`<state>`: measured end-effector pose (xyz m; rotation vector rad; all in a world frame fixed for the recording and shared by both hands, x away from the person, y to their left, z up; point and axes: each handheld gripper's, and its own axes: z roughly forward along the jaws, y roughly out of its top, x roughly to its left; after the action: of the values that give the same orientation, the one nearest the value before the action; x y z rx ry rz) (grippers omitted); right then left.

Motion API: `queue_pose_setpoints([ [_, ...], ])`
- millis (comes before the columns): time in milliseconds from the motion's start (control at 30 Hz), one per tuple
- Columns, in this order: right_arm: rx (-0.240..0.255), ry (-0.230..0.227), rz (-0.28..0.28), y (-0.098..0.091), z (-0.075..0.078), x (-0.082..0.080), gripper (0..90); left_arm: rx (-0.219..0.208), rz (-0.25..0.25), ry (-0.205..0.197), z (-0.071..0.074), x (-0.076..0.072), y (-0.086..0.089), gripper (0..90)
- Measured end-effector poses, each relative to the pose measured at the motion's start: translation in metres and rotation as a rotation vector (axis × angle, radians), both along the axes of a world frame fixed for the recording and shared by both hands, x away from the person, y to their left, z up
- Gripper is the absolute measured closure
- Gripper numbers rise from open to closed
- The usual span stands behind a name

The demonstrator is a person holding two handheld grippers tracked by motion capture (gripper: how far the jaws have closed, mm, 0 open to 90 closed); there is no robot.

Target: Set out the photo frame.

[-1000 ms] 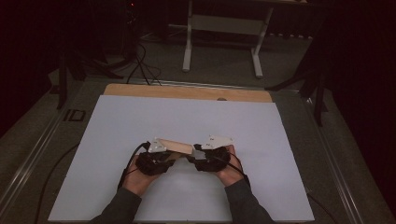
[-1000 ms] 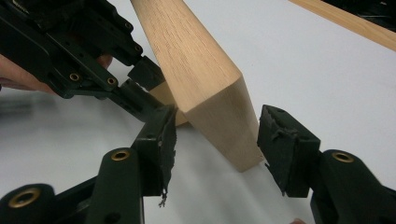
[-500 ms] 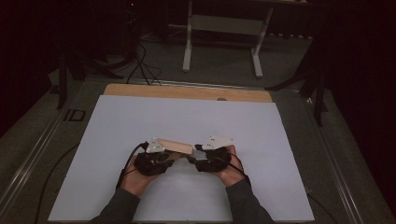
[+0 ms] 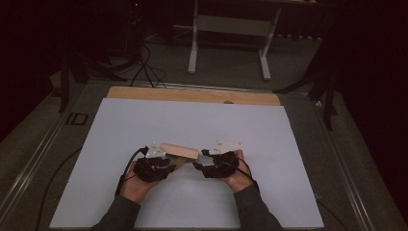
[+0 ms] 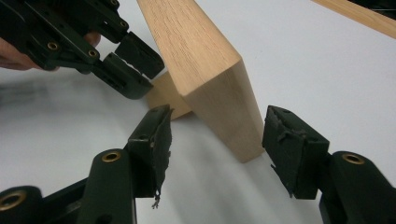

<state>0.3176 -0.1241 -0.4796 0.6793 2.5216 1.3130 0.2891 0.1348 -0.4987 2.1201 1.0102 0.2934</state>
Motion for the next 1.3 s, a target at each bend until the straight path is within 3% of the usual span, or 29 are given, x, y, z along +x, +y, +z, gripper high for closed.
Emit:
queue_pose_setpoints([
  [333,-0.002,0.011,0.004,-0.008,0.000,0.001,40.8,-0.006,0.011,-0.009,0.004,-0.002,0.008,66.2],
  [600,-0.012,0.021,0.009,-0.012,0.000,0.003,42.5,-0.010,0.023,-0.023,0.007,-0.002,0.013,72.9],
  [1000,-0.038,-0.010,-0.065,-0.015,-0.002,0.008,46.6,0.002,0.049,-0.044,0.007,-0.002,0.011,77.8],
  [1300,-0.026,-0.037,-0.124,-0.016,-0.001,0.010,60.5,0.002,0.047,-0.085,0.009,-0.004,0.010,82.5],
])
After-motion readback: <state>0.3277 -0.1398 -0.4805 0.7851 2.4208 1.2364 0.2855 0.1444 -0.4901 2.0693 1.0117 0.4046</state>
